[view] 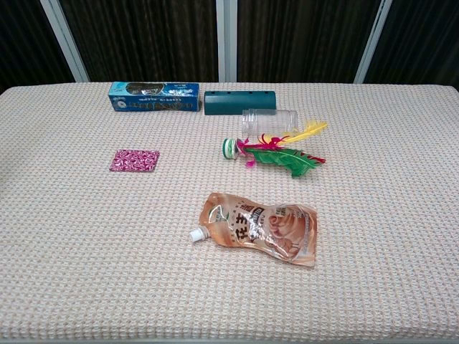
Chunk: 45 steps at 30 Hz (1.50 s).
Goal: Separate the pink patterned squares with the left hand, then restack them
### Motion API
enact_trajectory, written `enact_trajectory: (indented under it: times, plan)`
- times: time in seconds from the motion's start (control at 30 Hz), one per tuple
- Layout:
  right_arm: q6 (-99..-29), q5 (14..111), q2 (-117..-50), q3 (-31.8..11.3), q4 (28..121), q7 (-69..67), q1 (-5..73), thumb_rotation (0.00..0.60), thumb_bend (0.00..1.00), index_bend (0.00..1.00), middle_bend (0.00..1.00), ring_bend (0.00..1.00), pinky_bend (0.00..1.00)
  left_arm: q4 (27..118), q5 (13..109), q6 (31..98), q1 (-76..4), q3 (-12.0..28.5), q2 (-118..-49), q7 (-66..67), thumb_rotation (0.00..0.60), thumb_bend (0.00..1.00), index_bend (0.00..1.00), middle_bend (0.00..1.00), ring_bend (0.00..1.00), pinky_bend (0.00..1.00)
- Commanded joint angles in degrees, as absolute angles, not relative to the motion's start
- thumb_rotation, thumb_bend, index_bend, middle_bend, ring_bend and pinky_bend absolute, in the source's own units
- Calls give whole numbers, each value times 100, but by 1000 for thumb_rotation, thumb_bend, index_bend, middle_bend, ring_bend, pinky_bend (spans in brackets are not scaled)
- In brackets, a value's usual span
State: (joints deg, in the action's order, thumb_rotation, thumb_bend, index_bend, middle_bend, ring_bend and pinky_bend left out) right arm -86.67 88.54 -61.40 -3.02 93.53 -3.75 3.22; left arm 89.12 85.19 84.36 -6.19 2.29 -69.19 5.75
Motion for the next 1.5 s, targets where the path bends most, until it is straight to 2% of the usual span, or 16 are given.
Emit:
enact_trajectory:
  times: [0.03, 0.43, 0.53, 0.63, 0.7, 0.73, 0.83, 0.9, 0.97, 1.13, 1.27, 1.5]
  plan:
    - [-8657, 8849, -6123, -333, 9347, -380, 350, 600, 131, 99, 86, 13, 0, 8916, 8521, 8328, -703, 258, -6900, 584, 600, 175, 198, 170, 169, 184]
    - [-8553, 8829, -6032, -436, 9433, -343, 497, 600, 130, 100, 87, 14, 0, 8804, 8525, 8060, -1049, 449, -6952, 492, 600, 175, 197, 172, 173, 211]
    - [-8509, 8801, -6029, -451, 9420, -357, 528, 600, 129, 100, 87, 14, 0, 8677, 8537, 7859, -1241, 517, -7043, 367, 600, 175, 198, 228, 221, 220]
    - [-8493, 8819, -6006, -477, 9431, -369, 570, 600, 128, 100, 87, 14, 0, 8439, 8500, 7404, -1586, 609, -7143, 223, 600, 178, 201, 331, 319, 317]
    - [-8480, 8814, -5978, -498, 9444, -386, 595, 600, 129, 100, 87, 13, 0, 8303, 8454, 7124, -1799, 676, -7214, 106, 600, 195, 214, 404, 419, 467]
    - [-8469, 8803, -5963, -512, 9452, -388, 609, 600, 127, 100, 88, 13, 0, 8228, 8427, 6968, -1914, 709, -7257, 35, 600, 218, 226, 454, 487, 561]
    - [-8428, 8764, -5927, -561, 9485, -365, 663, 600, 128, 101, 87, 16, 0, 7944, 8285, 6319, -2366, 824, -7464, -255, 600, 335, 275, 571, 644, 728]
    - [-8398, 8751, -5922, -577, 9506, -357, 693, 600, 131, 100, 87, 17, 0, 7748, 8235, 5969, -2617, 859, -7627, -400, 600, 483, 330, 699, 786, 853]
    - [-8359, 8746, -5924, -573, 9525, -345, 717, 600, 130, 100, 87, 17, 0, 7486, 8206, 5578, -2892, 856, -7845, -519, 600, 606, 373, 816, 869, 933]
    - [-8275, 8699, -5930, -561, 9535, -335, 752, 600, 130, 100, 87, 21, 0, 6941, 7982, 4669, -3444, 838, -8307, -588, 600, 766, 387, 919, 939, 999]
    - [-8211, 8630, -5950, -562, 9520, -357, 776, 600, 129, 101, 87, 21, 0, 6546, 7737, 4136, -3761, 823, -8692, -504, 600, 780, 378, 931, 947, 1000]
    - [-8133, 8552, -6009, -532, 9463, -417, 784, 600, 127, 101, 88, 22, 0, 6224, 7380, 3856, -3987, 815, -9200, -211, 600, 780, 305, 934, 948, 1000]
